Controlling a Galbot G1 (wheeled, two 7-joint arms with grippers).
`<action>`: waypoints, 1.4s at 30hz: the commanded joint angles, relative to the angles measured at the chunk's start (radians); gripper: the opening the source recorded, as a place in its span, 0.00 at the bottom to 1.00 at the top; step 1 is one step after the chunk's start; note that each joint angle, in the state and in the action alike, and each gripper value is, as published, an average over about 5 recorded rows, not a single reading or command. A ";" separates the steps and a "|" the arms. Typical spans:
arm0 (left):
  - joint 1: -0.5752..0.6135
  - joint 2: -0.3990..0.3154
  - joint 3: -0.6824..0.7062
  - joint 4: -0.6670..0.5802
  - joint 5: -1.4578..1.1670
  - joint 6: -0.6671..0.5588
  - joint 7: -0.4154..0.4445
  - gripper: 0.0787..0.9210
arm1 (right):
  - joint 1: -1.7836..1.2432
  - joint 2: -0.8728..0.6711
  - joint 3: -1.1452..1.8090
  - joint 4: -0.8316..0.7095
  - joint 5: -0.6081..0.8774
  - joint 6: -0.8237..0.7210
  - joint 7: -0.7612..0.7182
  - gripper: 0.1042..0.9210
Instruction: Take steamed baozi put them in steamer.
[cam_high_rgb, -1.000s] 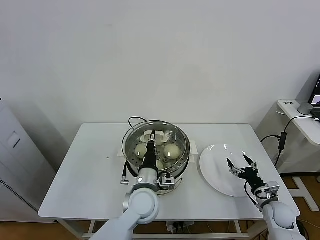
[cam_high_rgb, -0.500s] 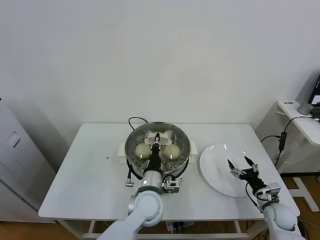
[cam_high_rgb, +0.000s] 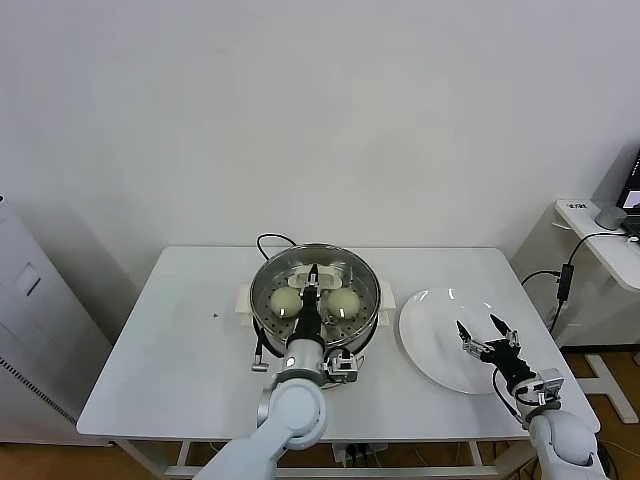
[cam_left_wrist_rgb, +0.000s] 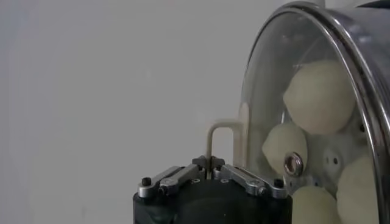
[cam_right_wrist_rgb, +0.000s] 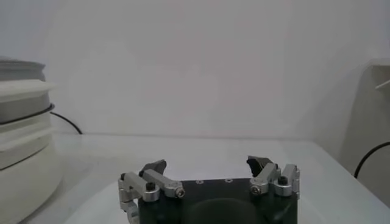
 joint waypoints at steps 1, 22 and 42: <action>0.004 -0.001 -0.004 0.004 -0.029 0.011 -0.002 0.03 | -0.002 0.002 0.003 0.001 0.000 0.001 -0.001 0.88; 0.088 0.064 -0.096 -0.283 -0.555 -0.014 -0.014 0.22 | 0.005 0.000 0.009 -0.002 0.006 0.003 -0.009 0.88; 0.259 0.121 -0.942 -0.366 -2.060 -0.302 -0.239 0.86 | -0.006 0.015 -0.034 0.116 0.089 -0.058 0.086 0.88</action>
